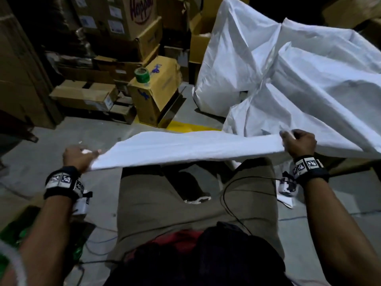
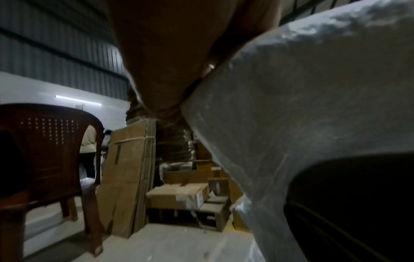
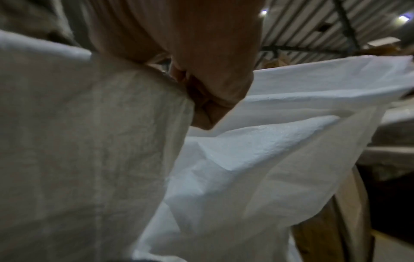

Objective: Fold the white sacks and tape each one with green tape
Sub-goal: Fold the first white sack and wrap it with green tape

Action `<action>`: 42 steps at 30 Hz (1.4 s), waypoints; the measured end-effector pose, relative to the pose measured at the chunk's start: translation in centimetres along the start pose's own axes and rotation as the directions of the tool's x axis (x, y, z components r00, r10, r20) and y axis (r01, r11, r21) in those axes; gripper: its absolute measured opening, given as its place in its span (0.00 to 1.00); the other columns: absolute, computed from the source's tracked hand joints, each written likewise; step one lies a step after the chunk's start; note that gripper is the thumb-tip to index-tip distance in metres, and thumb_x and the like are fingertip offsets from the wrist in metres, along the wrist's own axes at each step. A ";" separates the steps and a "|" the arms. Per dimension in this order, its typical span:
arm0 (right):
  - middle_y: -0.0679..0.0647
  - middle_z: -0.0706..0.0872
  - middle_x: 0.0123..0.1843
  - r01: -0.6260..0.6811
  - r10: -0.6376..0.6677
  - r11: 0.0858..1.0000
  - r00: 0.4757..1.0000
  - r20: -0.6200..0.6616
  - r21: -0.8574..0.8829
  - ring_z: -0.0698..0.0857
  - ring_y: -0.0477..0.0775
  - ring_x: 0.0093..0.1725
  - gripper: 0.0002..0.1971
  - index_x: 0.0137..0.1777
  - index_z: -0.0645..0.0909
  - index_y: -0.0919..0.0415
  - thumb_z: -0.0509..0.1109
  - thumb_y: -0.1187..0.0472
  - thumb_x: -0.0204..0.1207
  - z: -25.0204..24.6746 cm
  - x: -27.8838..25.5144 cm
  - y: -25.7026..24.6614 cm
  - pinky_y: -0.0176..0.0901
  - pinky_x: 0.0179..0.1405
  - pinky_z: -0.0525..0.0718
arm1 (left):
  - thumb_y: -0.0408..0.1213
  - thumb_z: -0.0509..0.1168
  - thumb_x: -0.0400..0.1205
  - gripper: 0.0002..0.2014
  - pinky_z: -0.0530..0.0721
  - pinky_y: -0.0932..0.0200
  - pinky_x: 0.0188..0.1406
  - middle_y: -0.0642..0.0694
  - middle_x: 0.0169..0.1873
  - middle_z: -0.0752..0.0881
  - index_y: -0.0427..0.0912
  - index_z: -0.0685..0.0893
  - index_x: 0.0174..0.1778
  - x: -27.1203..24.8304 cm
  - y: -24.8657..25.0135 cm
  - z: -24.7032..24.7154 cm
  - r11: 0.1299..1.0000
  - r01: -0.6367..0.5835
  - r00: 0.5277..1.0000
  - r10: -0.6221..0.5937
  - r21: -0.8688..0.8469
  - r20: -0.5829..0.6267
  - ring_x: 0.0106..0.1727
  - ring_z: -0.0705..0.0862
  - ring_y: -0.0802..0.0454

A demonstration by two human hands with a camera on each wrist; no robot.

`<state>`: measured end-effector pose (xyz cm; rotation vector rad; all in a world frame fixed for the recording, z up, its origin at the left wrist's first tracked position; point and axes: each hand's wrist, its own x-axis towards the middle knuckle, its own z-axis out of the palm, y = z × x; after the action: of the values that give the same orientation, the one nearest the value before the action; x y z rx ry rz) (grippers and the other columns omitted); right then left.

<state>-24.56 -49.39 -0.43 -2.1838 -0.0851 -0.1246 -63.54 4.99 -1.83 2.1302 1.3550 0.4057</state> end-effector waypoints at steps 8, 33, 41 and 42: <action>0.70 0.85 0.66 -0.135 0.265 0.850 0.945 0.192 -0.510 0.82 0.72 0.66 0.18 0.62 0.85 0.68 0.75 0.55 0.79 2.6 -3.2 6.4 0.54 0.62 0.78 | 0.37 0.77 0.79 0.12 0.79 0.47 0.49 0.31 0.44 0.86 0.34 0.81 0.42 -4.9 -5.0 6.7 0.988 0.123 0.991 -0.117 -0.097 0.069 0.47 0.85 0.37; 0.65 0.89 0.60 0.560 -0.409 0.746 0.812 0.416 -0.360 0.85 0.70 0.60 0.32 0.66 0.86 0.61 0.66 0.73 0.58 0.9 -7.2 9.9 0.56 0.61 0.72 | 0.25 0.72 0.75 0.16 0.85 0.43 0.61 0.35 0.53 0.90 0.46 0.92 0.55 -9.4 -8.6 8.0 0.928 -0.359 0.922 0.336 -0.101 -0.190 0.57 0.88 0.35; 0.70 0.89 0.44 0.544 -0.541 0.793 0.836 0.093 -0.275 0.83 0.73 0.47 0.13 0.52 0.91 0.68 0.68 0.69 0.72 0.1 -0.3 1.6 0.59 0.49 0.80 | 0.32 0.68 0.82 0.10 0.82 0.50 0.56 0.39 0.49 0.87 0.37 0.88 0.58 1.0 1.4 -0.6 0.862 -0.418 0.882 0.309 -0.287 -0.355 0.53 0.84 0.45; 0.68 0.90 0.45 0.550 -0.550 0.800 0.832 0.073 -0.240 0.83 0.70 0.48 0.10 0.52 0.91 0.66 0.72 0.69 0.73 0.4 1.5 0.0 0.58 0.50 0.80 | 0.33 0.68 0.81 0.09 0.81 0.54 0.52 0.40 0.47 0.86 0.42 0.88 0.57 2.5 3.0 -1.3 0.847 -0.377 0.905 0.252 -0.375 -0.342 0.51 0.82 0.47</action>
<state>-23.08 -49.05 -0.45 -2.3506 -0.7491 -0.4898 -61.04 6.67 0.92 1.9566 0.9235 1.0788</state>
